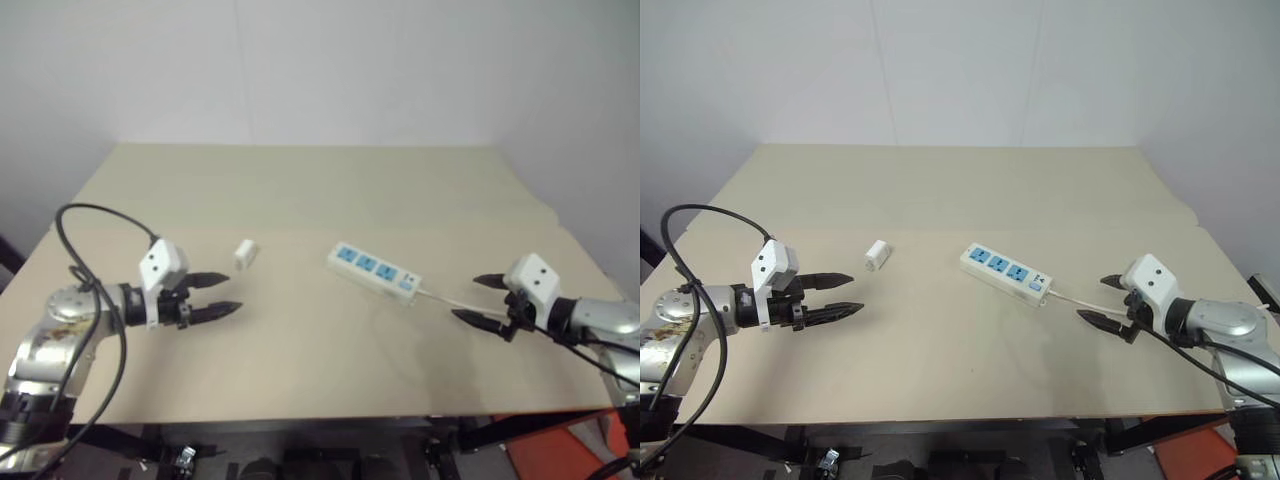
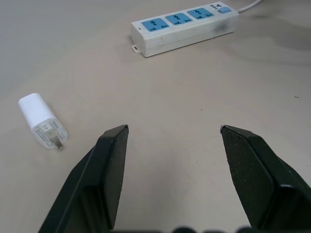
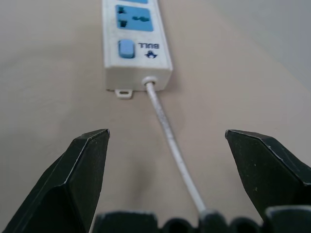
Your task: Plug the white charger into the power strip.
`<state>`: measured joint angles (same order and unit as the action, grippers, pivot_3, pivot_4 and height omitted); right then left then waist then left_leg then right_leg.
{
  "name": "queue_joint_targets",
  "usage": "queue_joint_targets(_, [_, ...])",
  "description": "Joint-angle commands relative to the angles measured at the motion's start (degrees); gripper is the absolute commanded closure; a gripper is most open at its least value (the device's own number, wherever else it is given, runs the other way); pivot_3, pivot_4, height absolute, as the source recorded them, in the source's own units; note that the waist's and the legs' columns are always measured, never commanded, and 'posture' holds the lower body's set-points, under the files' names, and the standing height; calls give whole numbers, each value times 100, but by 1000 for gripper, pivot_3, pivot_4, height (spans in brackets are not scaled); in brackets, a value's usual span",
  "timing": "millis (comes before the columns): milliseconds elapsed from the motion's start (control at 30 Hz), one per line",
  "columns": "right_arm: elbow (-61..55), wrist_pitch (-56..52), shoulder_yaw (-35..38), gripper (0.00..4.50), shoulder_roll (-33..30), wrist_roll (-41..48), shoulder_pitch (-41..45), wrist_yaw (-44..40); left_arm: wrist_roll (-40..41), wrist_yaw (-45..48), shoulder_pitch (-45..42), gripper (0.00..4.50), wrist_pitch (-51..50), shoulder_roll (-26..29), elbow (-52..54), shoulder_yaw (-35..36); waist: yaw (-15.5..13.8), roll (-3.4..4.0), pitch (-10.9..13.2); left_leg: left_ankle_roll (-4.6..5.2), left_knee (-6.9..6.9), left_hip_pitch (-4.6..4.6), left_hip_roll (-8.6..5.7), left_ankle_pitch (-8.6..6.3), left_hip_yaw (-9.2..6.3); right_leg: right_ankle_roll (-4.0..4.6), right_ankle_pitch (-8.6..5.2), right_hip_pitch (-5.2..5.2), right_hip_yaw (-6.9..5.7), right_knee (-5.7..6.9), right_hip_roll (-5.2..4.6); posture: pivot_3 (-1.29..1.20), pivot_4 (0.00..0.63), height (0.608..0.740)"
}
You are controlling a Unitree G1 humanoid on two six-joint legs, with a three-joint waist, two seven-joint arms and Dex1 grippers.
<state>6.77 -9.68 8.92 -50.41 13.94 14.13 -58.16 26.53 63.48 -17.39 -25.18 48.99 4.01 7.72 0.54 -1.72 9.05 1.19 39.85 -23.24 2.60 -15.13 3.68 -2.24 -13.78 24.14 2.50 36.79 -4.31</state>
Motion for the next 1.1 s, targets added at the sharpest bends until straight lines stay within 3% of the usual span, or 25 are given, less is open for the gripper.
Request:
queue_joint_targets(33, [-270,136,273,35,-129,93,-96,-11,-15,-22,-7,1261,95,48,109,108,4,0,0,0,0,0,0,0,0,0,0,0,0,1,0,0,150,740])
queue_joint_targets(533, [-103,175,195,35,-59,30,-47,-42,-96,9,-132,1261,157,16,-25,29,14,0,0,0,0,1,0,0,0,0,0,0,0,1,1,0,150,740])
queue_joint_targets(867, [3201,1281,-1074,35,828,-979,2266,-224,-204,68,-392,1261,214,-139,-50,-258,65,0,0,-3,-4,5,2,2,0,4,2,2,4,1,9,0,150,740])
queue_joint_targets(1000, [4142,1645,-1287,35,1056,-1125,2784,-577,-260,94,-389,1261,262,-96,-70,-270,48,1,1,-3,-3,-5,2,2,3,4,2,3,2,-1,3,0,150,740])
queue_joint_targets(1100, [4394,1931,-1413,652,1112,-1241,2875,-834,-303,107,-313,1261,290,-67,-22,-251,37,1,1,-3,-1,-5,2,2,3,4,2,1,0,-2,2,0,150,740])
